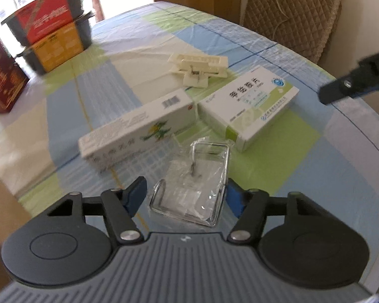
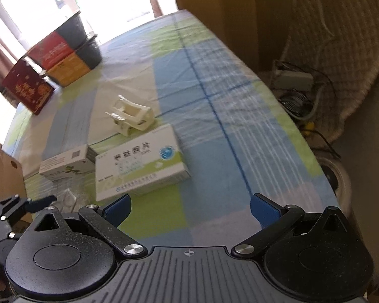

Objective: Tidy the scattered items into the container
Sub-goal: 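Grasp the clear packet with the metal hook using the left gripper, then grasp the white medicine box with the right gripper while the left holds the clear packet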

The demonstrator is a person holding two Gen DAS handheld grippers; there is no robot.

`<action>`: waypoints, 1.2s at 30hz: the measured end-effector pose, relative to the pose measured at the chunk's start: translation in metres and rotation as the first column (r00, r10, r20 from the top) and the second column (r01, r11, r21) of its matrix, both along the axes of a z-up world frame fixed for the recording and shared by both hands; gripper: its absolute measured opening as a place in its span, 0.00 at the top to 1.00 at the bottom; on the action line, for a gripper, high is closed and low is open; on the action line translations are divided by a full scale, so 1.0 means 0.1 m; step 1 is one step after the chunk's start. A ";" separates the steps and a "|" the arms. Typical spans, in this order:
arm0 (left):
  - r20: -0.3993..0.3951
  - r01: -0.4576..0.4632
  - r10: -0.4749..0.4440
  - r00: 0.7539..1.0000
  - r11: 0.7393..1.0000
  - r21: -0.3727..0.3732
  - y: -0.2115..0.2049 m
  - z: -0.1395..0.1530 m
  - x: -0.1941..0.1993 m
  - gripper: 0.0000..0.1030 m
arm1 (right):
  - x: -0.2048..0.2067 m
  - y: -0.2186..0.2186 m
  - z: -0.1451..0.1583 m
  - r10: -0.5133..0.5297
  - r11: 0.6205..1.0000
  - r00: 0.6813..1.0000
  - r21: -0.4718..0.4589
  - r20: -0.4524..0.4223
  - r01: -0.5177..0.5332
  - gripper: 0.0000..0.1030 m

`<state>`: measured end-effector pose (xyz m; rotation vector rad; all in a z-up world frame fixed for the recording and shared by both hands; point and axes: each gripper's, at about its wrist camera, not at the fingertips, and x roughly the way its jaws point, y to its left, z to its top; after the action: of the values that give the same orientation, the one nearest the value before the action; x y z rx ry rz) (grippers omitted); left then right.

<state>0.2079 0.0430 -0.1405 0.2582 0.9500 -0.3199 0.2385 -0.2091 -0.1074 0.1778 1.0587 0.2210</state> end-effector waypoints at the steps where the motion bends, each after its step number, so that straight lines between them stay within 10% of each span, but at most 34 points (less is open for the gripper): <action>1: 0.003 -0.005 0.005 1.000 1.000 0.009 0.01 0.01 -0.05 0.44 | 0.02 0.04 -0.01 0.023 1.000 1.000 -0.009 0.008 -0.023 0.00; 6: -0.017 -0.050 0.051 0.999 0.998 0.046 0.12 0.04 -0.34 0.45 | 0.13 0.25 -0.04 0.213 0.976 0.976 -0.066 0.055 -0.209 0.00; 9: -0.031 -0.075 0.077 0.997 0.996 0.047 0.21 0.05 -0.50 0.45 | 0.19 0.37 -0.03 0.418 0.905 0.905 -0.117 0.079 -0.408 0.00; 13: -0.045 -0.112 0.114 0.993 0.993 0.045 0.33 0.08 -0.66 0.45 | 0.27 0.49 -0.10 0.675 0.725 0.737 -0.221 0.038 -0.653 0.00; 18: -0.062 -0.158 0.160 0.985 0.986 0.045 0.44 0.10 -0.73 0.45 | 0.26 0.66 -0.26 0.877 0.408 0.477 -0.430 -0.061 -0.805 0.00; 21: -0.069 -0.174 0.177 0.982 0.984 0.046 0.47 0.11 -0.75 0.44 | 0.32 0.73 -0.32 0.915 0.320 0.396 -0.459 -0.078 -0.829 0.00; 36: -0.081 -0.205 0.207 0.975 0.978 0.033 0.54 0.11 -0.80 0.44 | 0.49 0.82 -0.37 0.898 0.380 0.422 -0.262 -0.125 -0.887 0.09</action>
<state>0.1283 0.0965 -0.1298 0.1680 1.0546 -0.1292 0.2876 -0.1275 -0.1440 -0.7345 1.0406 1.0674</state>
